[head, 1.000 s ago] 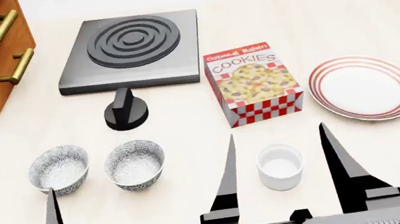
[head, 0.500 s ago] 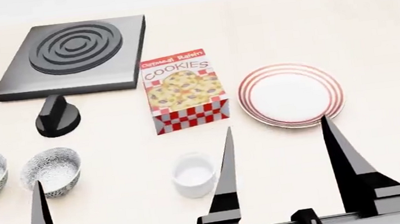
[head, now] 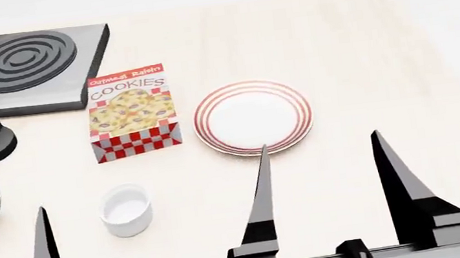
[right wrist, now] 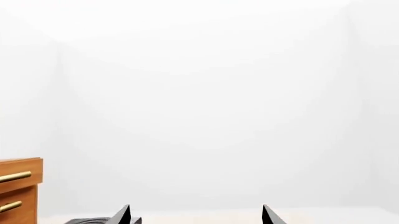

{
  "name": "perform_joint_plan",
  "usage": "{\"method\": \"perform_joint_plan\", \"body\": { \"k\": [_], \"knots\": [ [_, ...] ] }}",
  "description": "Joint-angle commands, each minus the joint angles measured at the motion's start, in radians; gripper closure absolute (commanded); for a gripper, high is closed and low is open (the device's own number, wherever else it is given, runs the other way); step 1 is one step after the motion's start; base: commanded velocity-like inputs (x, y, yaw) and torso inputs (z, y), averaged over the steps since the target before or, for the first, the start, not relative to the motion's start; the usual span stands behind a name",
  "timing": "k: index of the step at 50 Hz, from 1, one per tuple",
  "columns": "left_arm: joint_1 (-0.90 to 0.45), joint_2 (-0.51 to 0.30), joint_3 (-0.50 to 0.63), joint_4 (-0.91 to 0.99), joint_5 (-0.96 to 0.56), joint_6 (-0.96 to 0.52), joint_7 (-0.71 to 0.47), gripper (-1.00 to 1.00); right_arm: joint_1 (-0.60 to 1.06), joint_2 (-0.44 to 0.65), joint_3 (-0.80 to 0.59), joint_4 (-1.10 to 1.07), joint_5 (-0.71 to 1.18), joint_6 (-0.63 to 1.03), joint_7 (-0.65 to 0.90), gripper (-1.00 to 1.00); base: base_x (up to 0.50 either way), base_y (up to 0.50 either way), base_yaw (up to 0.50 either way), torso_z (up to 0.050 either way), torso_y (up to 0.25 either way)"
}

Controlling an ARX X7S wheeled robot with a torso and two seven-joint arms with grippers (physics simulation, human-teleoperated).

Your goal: Pick the akita bowl from table center and place it on the plate.

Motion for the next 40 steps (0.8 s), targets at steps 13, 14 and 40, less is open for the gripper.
{"method": "perform_joint_plan", "body": {
  "k": [13, 14, 40],
  "knots": [
    [-0.010, -0.002, -0.016, 0.005, -0.014, -0.016, -0.013, -1.00, 0.007, 0.009, -0.007, 0.023, -0.004, -0.019, 0.001, -1.00, 0.33, 0.00, 0.00, 0.000, 0.000],
    [-0.010, -0.003, -0.017, 0.003, -0.016, -0.013, -0.013, -1.00, 0.007, 0.009, -0.007, 0.019, -0.002, -0.015, 0.004, -1.00, 0.50, 0.00, 0.00, 0.000, 0.000],
    [-0.012, -0.020, -0.009, 0.011, -0.030, -0.020, -0.035, -1.00, 0.011, 0.030, -0.021, 0.013, 0.000, -0.016, 0.029, -1.00, 0.44, 0.00, 0.00, 0.000, 0.001]
  ]
}}
